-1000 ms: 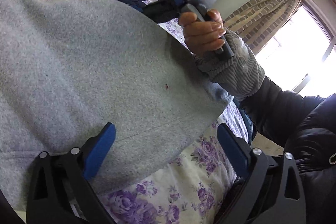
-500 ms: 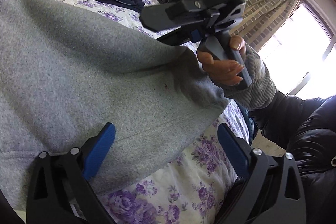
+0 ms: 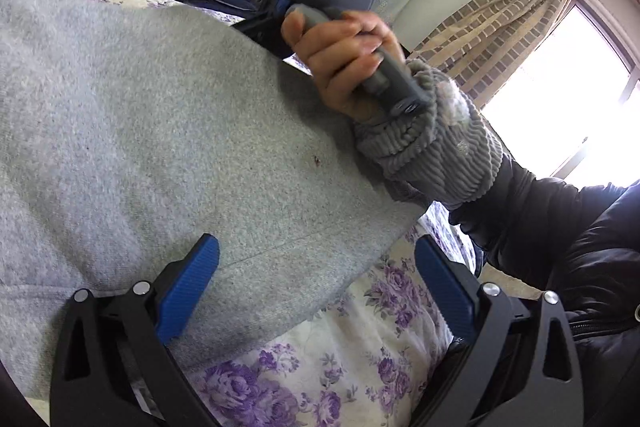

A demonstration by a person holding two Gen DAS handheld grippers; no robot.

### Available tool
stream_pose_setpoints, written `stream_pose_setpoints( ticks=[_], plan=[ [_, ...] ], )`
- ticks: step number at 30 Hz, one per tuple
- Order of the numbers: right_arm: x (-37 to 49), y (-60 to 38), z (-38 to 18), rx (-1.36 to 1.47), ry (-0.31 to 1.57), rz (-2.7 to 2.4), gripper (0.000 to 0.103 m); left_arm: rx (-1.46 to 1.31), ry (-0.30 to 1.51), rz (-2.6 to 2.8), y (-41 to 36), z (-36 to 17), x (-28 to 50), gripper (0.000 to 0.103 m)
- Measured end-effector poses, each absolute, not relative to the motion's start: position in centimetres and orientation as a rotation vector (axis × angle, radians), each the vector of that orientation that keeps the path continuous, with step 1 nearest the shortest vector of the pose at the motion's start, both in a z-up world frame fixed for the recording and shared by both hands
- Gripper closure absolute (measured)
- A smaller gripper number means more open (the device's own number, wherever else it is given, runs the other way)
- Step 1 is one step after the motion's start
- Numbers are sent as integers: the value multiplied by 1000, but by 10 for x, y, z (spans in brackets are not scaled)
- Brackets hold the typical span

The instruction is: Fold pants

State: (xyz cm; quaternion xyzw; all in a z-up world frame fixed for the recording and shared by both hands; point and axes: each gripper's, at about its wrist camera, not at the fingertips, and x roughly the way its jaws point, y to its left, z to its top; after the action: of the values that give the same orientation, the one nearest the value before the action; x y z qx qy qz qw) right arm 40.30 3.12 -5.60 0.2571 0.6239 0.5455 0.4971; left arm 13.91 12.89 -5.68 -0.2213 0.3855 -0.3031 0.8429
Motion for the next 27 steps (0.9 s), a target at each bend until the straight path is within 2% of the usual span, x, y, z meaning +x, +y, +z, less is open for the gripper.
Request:
stream_pose_setpoints(
  ticks=[6,8,10,11,12,13,14,15,19,20,22,27],
  plan=[
    [414,22,-48,557,1582,1295,22,-473,812,-643,130,-57,139,7],
    [417,0,-26,463,1485,1213,22,-473,810,-643,130,-57,139,7],
    [410,-20,4,343,1303,1111,23,-473,809,-643,133,-58,138,7],
    [398,-22,18,237,1213,1085,30,-472,809,-642,133,-58,138,7],
    [383,-18,28,123,1146,1064,45,-471,809,-641,134,-58,138,7],
    [366,-9,34,14,1098,1047,54,-470,810,-639,134,-59,138,7],
    [353,-1,34,-45,1085,1052,71,-468,810,-638,133,-59,138,7],
    [339,9,30,-96,1082,1065,81,-466,810,-636,133,-58,138,7],
    [324,37,-1,-275,1093,1004,94,-459,808,-631,129,-57,137,7],
    [326,43,-9,-317,1081,962,103,-457,808,-629,129,-57,137,7],
    [342,45,-24,-273,1128,954,103,-452,807,-623,128,-57,138,7],
    [348,19,-7,-68,1128,961,103,-449,802,-618,127,-56,137,7]
  ],
)
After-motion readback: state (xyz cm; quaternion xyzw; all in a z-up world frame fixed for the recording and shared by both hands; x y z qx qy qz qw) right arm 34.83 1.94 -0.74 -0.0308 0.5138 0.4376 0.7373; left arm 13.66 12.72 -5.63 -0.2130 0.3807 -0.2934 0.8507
